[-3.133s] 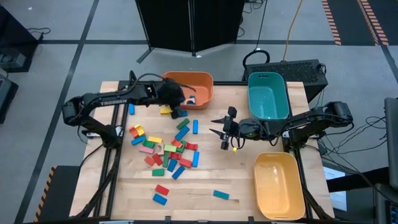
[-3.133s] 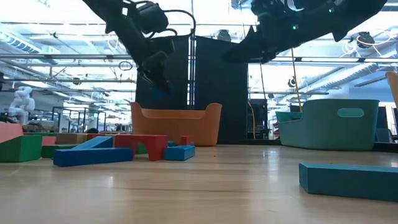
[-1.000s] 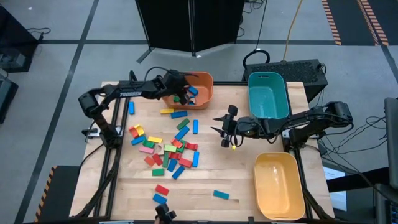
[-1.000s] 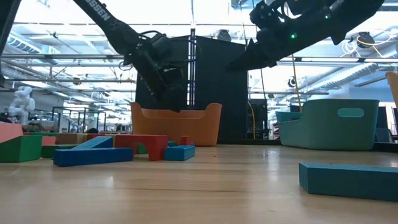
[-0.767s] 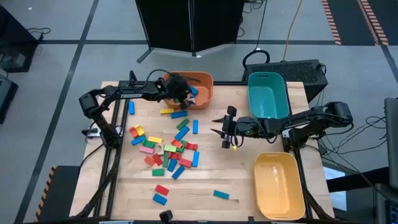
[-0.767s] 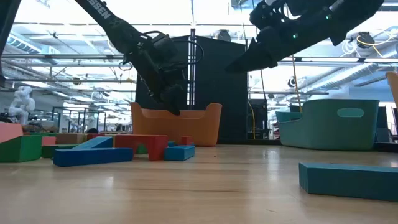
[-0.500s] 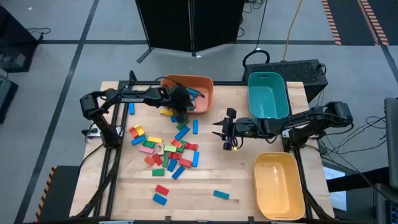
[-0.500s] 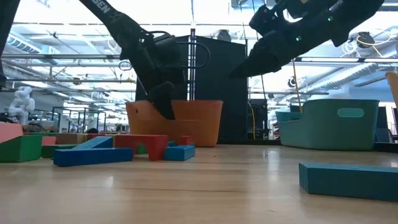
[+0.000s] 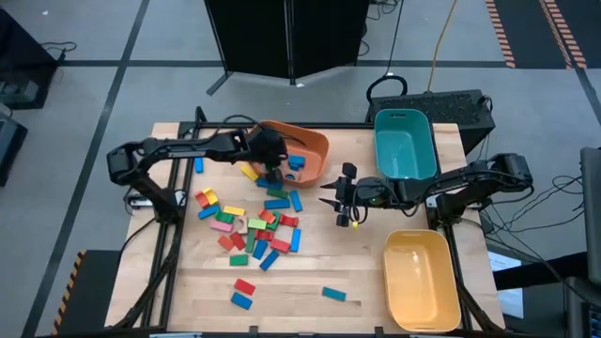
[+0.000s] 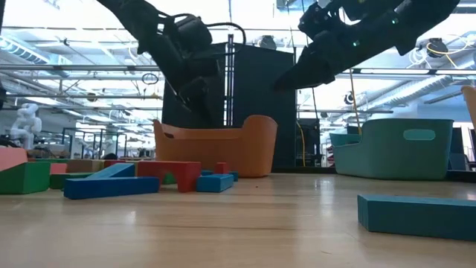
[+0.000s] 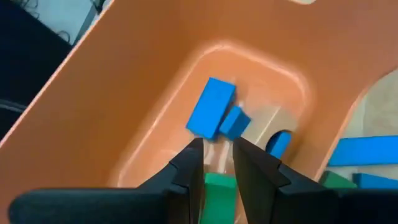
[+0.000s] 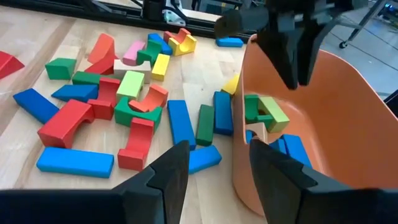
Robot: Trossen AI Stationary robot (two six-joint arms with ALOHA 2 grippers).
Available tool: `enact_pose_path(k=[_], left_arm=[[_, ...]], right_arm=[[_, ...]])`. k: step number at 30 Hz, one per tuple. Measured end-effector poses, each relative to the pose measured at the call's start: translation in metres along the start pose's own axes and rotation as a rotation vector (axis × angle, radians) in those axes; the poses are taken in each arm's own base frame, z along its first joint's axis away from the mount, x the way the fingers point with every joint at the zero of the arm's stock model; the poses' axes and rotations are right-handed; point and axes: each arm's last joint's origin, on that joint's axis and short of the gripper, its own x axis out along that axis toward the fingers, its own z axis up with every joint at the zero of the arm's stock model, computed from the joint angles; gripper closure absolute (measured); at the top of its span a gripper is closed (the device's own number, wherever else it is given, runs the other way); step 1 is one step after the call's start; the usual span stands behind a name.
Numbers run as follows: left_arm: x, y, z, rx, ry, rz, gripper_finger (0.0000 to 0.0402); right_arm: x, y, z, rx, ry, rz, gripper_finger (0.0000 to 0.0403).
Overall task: Sort blocks by size
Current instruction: Adjust the orange bin
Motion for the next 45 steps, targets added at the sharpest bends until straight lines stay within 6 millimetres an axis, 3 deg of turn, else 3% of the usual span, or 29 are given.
enact_pose_path(k=[6,12,17,22,30,45], left_arm=[[-0.022,-0.011,0.004,0.021,-0.037,-0.100,0.0311],[-0.034,-0.048,0.008,0.118,-0.079,-0.317,0.0311],[-0.013,-0.079,-0.004,0.196,-0.027,-0.385,0.0311],[0.016,-0.090,-0.009,0.207,0.011,-0.347,0.0311],[0.050,-0.067,-0.013,0.138,0.013,-0.211,0.0311],[0.058,0.000,0.000,0.014,-0.197,-0.029,0.0311]], right_arm=[[0.000,0.001,-0.005,0.040,0.048,0.031,0.0245],[0.005,0.002,-0.015,0.044,0.124,0.053,0.0245],[0.005,0.002,-0.015,0.054,0.117,0.051,0.0245],[0.005,0.002,-0.012,0.081,0.098,0.051,0.0245],[0.004,0.004,-0.012,0.079,0.099,0.057,0.0245],[0.004,0.003,-0.012,0.069,0.099,0.056,0.0245]])
